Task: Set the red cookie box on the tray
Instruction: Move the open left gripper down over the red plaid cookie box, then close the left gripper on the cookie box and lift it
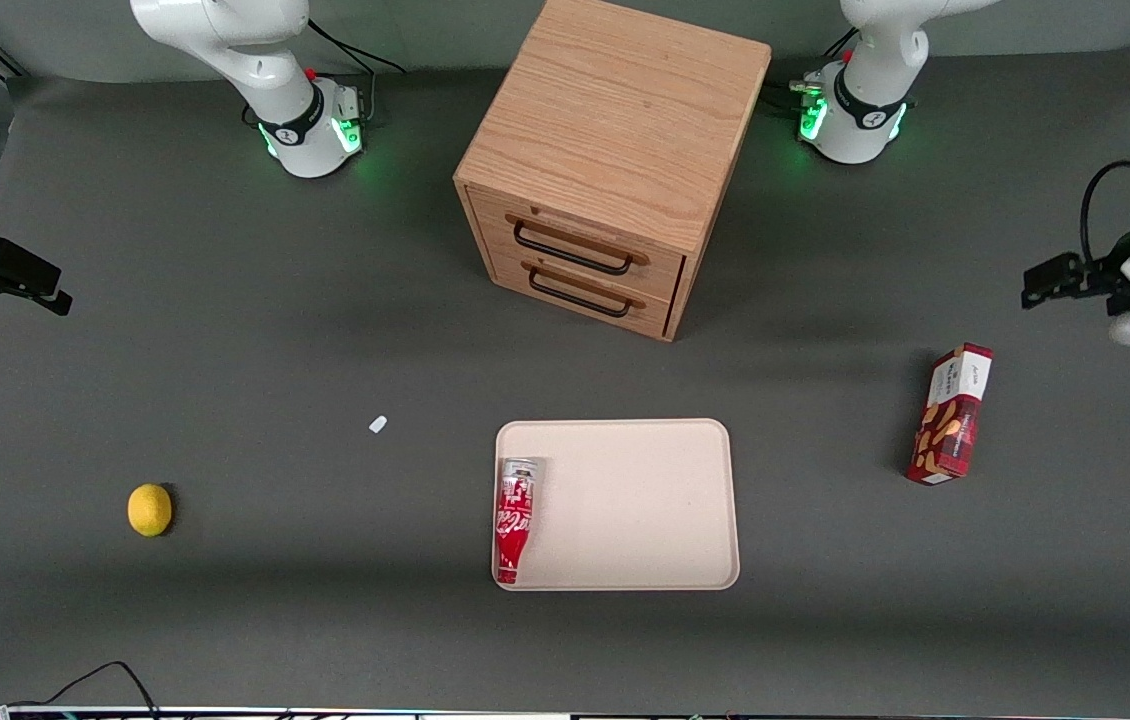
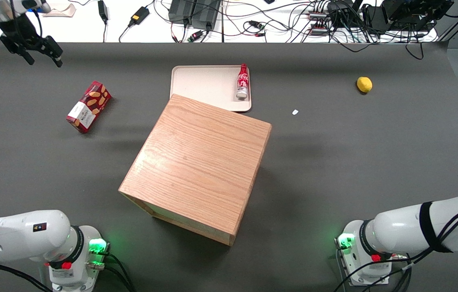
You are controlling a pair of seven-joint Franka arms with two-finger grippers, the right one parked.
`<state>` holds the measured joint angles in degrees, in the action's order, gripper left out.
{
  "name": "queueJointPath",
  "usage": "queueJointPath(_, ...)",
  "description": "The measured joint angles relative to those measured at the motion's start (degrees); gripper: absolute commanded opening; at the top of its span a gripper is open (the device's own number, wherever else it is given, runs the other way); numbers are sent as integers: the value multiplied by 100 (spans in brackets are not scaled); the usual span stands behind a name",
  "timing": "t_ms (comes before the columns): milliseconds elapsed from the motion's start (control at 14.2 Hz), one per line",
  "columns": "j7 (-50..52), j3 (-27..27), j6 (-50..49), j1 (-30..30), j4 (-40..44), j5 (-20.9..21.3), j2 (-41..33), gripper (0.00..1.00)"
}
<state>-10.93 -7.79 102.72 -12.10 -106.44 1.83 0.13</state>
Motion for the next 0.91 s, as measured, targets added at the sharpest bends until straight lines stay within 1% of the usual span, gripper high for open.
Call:
queueJointPath(422, -564, -3, 1776, -34, -856, 226, 629, 100)
queueJointPath(633, -658, -4, 2749, -34, -1311, 434, 914, 100)
queueJointPath(914, -790, -22, 3376, -30, -1539, 467, 1266, 100)
